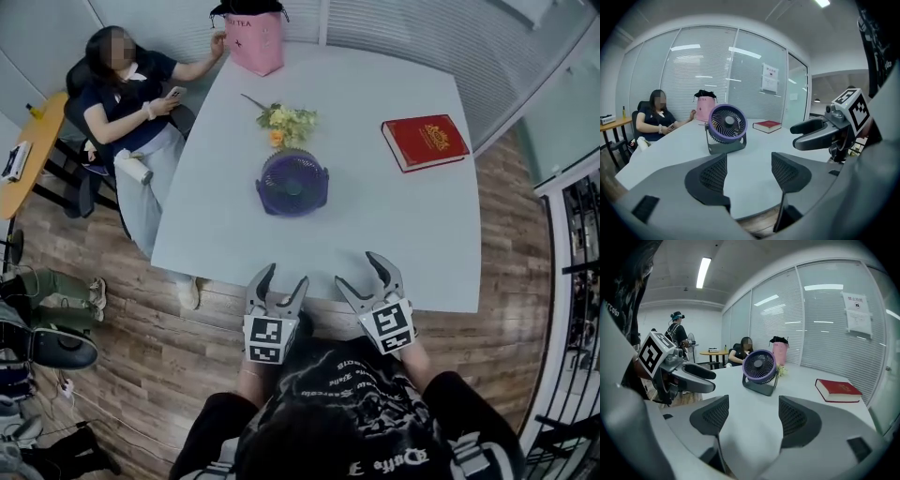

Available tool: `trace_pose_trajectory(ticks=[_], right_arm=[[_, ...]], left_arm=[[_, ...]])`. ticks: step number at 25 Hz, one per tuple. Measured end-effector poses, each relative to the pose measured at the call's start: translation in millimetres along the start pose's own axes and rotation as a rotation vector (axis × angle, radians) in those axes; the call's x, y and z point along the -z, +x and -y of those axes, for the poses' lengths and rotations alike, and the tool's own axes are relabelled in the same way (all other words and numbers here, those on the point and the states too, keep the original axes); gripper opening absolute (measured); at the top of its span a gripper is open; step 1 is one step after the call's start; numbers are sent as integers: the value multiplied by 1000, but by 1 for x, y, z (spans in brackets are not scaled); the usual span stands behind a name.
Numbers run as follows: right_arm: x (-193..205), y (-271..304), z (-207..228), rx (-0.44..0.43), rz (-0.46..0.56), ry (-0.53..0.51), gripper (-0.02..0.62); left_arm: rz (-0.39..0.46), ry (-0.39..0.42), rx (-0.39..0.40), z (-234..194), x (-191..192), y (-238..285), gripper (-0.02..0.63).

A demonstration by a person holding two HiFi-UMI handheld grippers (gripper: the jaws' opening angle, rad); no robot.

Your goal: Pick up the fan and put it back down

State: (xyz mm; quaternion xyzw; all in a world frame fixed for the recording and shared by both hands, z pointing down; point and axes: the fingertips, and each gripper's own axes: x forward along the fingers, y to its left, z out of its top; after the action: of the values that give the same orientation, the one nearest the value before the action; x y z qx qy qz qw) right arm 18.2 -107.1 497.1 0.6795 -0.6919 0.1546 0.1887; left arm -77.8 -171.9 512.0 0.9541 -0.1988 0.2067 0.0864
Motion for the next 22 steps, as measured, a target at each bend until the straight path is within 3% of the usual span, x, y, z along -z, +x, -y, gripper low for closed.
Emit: trace_pose_trajectory(ticks=[7,14,22], right_arm=[[-16,40,9,57,-16,30,322],[-23,70,10,102,-36,54,322],[-26,94,28,124,-65,32,322]], left_arm=[[-33,64,47,-43,-9,25,299],[-53,68,87,-78,-8,40,299],[-95,60,58,-108,-7,60,299]])
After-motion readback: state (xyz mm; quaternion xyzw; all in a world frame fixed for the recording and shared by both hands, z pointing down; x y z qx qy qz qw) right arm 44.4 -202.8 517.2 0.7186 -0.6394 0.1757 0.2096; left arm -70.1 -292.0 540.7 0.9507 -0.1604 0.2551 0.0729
